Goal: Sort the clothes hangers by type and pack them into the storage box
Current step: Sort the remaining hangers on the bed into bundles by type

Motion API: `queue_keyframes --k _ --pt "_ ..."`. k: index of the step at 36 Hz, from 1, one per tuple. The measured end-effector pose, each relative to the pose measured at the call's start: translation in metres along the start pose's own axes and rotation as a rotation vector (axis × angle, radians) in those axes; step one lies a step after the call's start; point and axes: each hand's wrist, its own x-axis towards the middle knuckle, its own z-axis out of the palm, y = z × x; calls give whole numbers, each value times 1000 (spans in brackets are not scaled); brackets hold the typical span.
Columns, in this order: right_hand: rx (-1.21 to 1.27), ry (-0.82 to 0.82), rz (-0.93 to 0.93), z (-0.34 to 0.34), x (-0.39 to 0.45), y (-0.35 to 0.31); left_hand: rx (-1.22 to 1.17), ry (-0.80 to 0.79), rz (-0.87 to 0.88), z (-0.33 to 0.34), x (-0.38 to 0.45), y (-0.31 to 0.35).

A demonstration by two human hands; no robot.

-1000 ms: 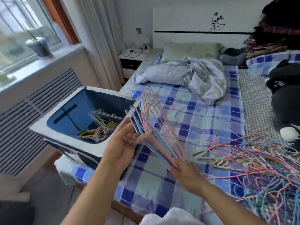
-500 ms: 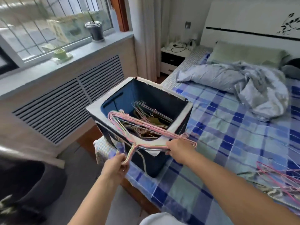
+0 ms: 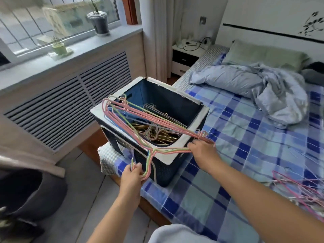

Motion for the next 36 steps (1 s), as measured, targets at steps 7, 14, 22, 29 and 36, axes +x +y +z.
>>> queue_keyframes --k 7,14,22,29,36 --pt "-82 32 64 4 14 13 -77 -182 -308 9 0 -6" --pt "90 335 20 10 -30 23 71 -33 -261 9 -1 3" --pt "312 334 403 57 -117 90 503 188 667 76 -63 26" --pt "459 -51 965 107 -273 181 1050 -726 435 225 -117 -53" --pt "655 -262 1367 153 -473 259 1326 -996 176 336 -182 -178"
